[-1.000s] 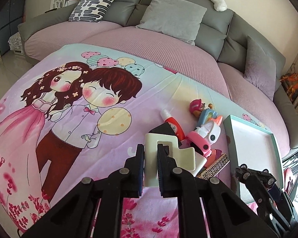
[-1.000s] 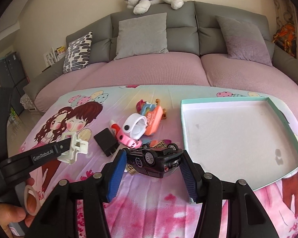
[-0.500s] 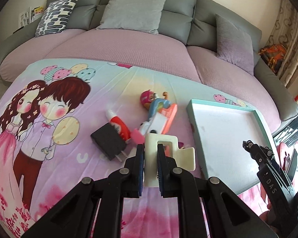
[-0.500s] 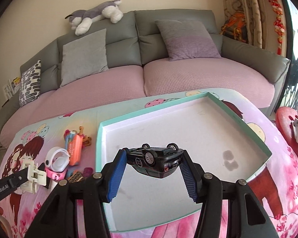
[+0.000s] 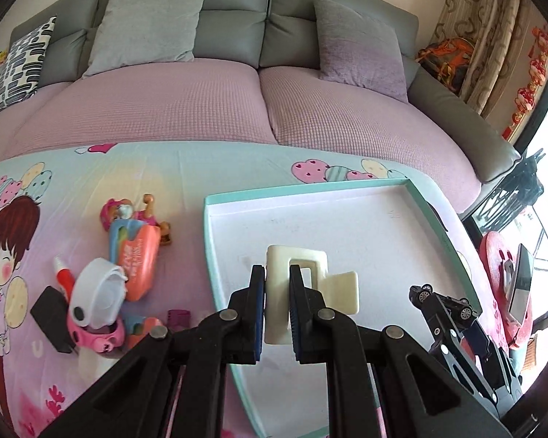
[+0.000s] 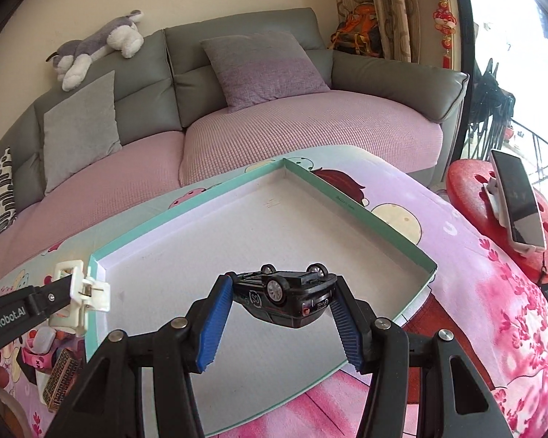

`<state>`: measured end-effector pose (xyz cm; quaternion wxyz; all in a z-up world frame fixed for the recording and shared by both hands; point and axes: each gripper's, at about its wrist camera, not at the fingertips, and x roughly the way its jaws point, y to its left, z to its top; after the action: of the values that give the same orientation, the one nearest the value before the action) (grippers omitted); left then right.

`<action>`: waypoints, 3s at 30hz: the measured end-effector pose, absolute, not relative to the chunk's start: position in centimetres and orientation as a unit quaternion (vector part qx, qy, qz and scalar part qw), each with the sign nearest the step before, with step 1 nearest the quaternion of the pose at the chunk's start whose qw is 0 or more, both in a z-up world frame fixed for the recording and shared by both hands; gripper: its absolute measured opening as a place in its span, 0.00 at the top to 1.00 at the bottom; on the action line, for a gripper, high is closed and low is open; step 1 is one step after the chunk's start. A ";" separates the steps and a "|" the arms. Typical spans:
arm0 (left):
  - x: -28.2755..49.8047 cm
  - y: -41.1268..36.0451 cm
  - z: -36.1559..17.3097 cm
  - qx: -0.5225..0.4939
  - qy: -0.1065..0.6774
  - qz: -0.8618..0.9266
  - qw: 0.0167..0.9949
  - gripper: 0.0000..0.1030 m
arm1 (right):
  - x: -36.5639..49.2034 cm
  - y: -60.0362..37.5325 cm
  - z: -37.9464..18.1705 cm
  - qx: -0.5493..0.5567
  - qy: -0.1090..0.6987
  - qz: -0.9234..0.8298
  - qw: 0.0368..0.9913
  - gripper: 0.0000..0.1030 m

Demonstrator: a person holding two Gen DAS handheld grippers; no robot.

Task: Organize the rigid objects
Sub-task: 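Carry the car and phone stand into the tray and open both tools, then move the right tool back to the pile toward the gold harmonica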

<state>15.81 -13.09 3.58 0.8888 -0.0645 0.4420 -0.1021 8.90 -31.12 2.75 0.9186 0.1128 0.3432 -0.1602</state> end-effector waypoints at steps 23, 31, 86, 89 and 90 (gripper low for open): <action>14.6 -9.4 2.3 -0.110 0.445 -0.045 0.887 0.20 | 9.4 -30.9 1.5 0.109 0.378 -0.146 0.908 0.23; 13.8 -5.5 2.9 -0.144 0.420 0.008 0.896 0.06 | 9.6 -29.7 1.6 0.114 0.373 -0.115 0.914 0.00; 8.8 11.1 -0.9 -0.209 0.472 0.161 0.841 0.00 | 9.5 -10.5 -2.4 -0.136 0.405 0.224 0.876 0.00; 8.8 11.2 -0.9 -0.212 0.472 0.157 0.841 0.00 | 9.9 -10.3 -2.3 -0.159 0.393 0.233 0.875 0.00; 8.8 11.1 -1.0 -0.212 0.472 0.155 0.841 0.00 | 10.0 -10.3 -2.4 -0.167 0.390 0.235 0.874 0.00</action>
<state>8.81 11.15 -0.95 0.8412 -0.2125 0.4723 0.1554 9.98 -10.26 -2.35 0.8743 -0.1666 0.3904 0.2355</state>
